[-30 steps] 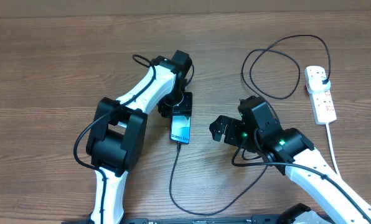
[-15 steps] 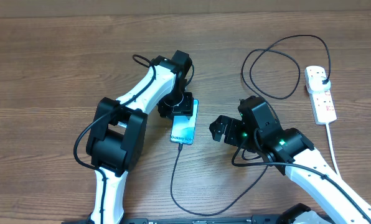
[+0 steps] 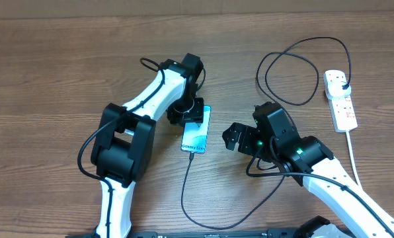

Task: Plug charger to phone and switch on socket
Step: 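Tip the phone down flat, screen up, with the left gripper, then open the left gripper and lift it away up-left from the phone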

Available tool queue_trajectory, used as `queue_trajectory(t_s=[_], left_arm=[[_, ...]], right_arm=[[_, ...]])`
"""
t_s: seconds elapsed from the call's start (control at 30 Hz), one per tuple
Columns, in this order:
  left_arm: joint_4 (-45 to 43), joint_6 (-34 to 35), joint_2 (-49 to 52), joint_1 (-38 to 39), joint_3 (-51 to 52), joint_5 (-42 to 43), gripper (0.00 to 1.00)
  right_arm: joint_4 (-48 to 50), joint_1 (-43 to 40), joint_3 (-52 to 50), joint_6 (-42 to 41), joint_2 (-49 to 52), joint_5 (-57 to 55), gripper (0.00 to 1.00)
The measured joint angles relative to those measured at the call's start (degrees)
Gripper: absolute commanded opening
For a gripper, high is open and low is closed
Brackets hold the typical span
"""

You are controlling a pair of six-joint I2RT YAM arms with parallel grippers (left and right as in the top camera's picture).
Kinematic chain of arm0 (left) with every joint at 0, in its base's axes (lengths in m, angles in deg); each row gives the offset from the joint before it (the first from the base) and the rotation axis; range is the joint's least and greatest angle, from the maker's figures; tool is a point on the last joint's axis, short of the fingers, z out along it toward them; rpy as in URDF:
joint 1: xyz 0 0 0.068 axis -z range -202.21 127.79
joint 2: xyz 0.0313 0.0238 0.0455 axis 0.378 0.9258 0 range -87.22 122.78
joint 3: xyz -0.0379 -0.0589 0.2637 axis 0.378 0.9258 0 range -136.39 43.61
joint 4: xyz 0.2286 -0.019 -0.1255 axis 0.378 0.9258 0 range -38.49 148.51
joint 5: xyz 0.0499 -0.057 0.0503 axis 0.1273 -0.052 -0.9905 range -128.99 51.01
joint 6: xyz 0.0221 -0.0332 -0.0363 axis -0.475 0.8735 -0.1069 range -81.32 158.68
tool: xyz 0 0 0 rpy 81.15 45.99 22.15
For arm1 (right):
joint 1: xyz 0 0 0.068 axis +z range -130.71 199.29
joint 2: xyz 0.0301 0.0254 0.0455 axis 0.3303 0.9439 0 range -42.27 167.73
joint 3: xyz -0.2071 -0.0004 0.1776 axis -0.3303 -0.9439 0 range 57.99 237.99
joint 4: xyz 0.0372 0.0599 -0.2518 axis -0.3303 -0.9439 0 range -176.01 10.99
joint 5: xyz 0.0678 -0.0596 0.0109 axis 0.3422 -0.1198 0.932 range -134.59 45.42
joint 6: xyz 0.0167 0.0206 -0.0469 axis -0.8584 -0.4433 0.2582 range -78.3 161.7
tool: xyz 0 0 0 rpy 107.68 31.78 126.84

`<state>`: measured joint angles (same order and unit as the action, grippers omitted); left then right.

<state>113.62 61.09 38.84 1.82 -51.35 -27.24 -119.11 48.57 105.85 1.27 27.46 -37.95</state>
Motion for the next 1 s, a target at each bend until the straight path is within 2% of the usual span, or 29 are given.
queue_trajectory(t_s=[0.3, 0.33, 0.4, 0.43, 1.0], left_arm=[[1.7, 1.3, 0.0, -9.7, 0.0, 1.1, 0.68], [2.0, 1.3, 0.0, -10.8, 0.0, 1.4, 0.74], [2.8, 1.4, 0.0, -13.1, 0.0, 1.8, 0.98], [3.2, 1.6, 0.0, -14.2, 0.0, 2.0, 1.0], [2.8, 1.7, 0.0, -15.9, 0.0, 2.6, 1.0]], right_arm=[[0.0, 0.0, 0.0, 0.0, 0.0, 0.0, 1.0], [0.0, 0.0, 0.0, 0.0, 0.0, 0.0, 1.0], [0.0, 0.0, 0.0, 0.0, 0.0, 0.0, 1.0], [0.0, 0.0, 0.0, 0.0, 0.0, 0.0, 1.0], [0.0, 0.0, 0.0, 0.0, 0.0, 0.0, 1.0]])
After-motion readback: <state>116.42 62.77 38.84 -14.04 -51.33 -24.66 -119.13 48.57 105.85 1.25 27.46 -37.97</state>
